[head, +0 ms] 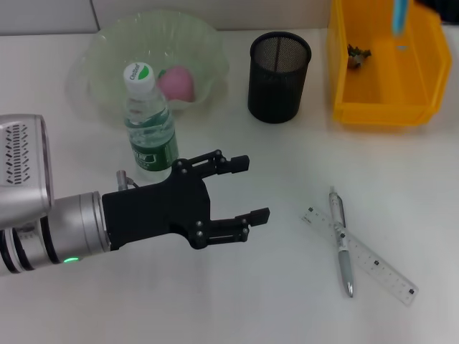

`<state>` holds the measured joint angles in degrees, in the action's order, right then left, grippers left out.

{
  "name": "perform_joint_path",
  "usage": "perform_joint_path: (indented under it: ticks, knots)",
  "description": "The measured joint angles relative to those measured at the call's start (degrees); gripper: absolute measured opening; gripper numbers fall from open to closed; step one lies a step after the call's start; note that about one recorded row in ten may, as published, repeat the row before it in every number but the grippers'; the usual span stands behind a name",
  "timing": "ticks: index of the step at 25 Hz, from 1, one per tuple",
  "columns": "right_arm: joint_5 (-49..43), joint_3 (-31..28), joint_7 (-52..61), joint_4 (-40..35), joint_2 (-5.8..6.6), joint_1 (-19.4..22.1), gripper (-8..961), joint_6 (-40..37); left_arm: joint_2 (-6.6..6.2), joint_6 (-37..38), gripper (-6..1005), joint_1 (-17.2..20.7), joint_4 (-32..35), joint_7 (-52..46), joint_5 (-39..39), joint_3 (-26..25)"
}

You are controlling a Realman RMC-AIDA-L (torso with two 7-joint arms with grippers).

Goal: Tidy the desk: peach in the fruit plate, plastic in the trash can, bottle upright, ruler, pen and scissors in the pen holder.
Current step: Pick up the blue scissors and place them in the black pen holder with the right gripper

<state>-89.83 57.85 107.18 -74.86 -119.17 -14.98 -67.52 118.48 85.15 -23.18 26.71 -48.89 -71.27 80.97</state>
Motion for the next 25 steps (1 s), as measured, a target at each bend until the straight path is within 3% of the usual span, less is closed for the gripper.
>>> perform_joint_path:
  ticks: [3, 4, 5, 9, 10, 14, 25]
  knots:
    - [15.1, -1.0, -23.1, 15.6, 0.02, -4.4, 197, -0.5, 0.0, -0.1, 798, 0.0, 0.0, 0.0, 0.0, 0.1]
    - [21.0, -1.2, -36.5, 25.5, 0.01, -7.9, 197, -1.3, -0.01, -0.1, 798, 0.0, 0.0, 0.0, 0.0, 0.1]
    - [21.0, -1.2, -36.5, 25.5, 0.01, -7.9, 197, -1.3, 0.01, -0.1, 798, 0.0, 0.0, -0.1, 0.0, 0.1]
    - [24.5, -1.2, -56.8, 43.8, -0.04, -17.2, 199, 0.7, 0.0, -0.2, 798, -0.1, 0.0, -0.3, -0.2, 0.2]
    - [24.5, -1.2, -56.8, 43.8, -0.04, -17.2, 201, 0.7, 0.0, -0.2, 798, -0.1, 0.0, -0.3, -0.2, 0.2]
    - [24.8, -1.2, -65.1, 54.2, -0.42, -23.8, 210, 5.7, 0.0, -0.4, 798, -0.3, 0.0, -0.4, -0.6, 0.2]
    - [28.6, -1.2, -65.3, 59.2, -0.54, -26.5, 233, 8.1, 0.09, -0.4, 798, -0.3, 0.0, 0.0, -0.7, 0.2]
